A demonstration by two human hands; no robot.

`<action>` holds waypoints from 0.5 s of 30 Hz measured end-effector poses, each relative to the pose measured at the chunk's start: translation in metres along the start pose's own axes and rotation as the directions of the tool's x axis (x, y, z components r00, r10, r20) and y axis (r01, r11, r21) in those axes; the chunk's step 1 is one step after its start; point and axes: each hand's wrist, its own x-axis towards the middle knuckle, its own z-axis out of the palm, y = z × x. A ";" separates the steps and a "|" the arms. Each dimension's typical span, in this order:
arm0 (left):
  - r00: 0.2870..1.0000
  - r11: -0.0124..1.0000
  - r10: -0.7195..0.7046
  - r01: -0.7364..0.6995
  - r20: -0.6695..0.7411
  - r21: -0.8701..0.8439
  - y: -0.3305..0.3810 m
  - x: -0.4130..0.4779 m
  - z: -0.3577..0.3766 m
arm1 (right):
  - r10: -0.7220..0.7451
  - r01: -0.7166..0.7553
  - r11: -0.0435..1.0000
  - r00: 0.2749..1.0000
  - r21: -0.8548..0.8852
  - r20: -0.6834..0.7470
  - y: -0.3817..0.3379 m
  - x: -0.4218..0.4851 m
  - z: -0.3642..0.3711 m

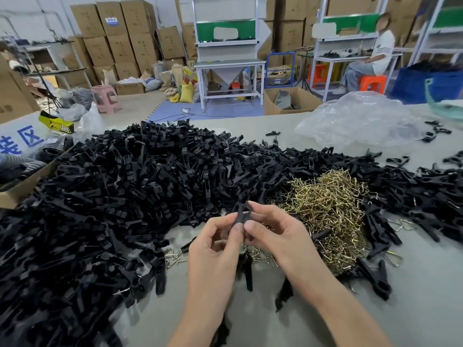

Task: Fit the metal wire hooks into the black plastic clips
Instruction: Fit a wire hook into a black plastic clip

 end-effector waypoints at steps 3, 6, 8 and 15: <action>0.998 0.998 0.043 -0.045 0.056 0.035 0.002 -0.004 -0.001 | 0.011 -0.010 0.998 1.000 0.059 -0.018 -0.001 0.000 -0.003; 0.996 0.998 0.038 -0.042 0.082 0.053 0.005 -0.004 -0.003 | 0.004 -0.005 0.999 0.999 0.045 0.034 0.000 -0.001 -0.005; 0.992 0.994 0.036 -0.048 0.122 0.095 0.006 -0.003 -0.006 | -0.002 0.001 1.000 0.998 0.011 0.070 0.000 -0.001 -0.006; 0.910 0.694 0.125 -0.365 0.395 0.621 -0.008 -0.027 0.001 | -0.044 0.068 0.970 0.994 0.235 -0.103 -0.014 0.002 -0.015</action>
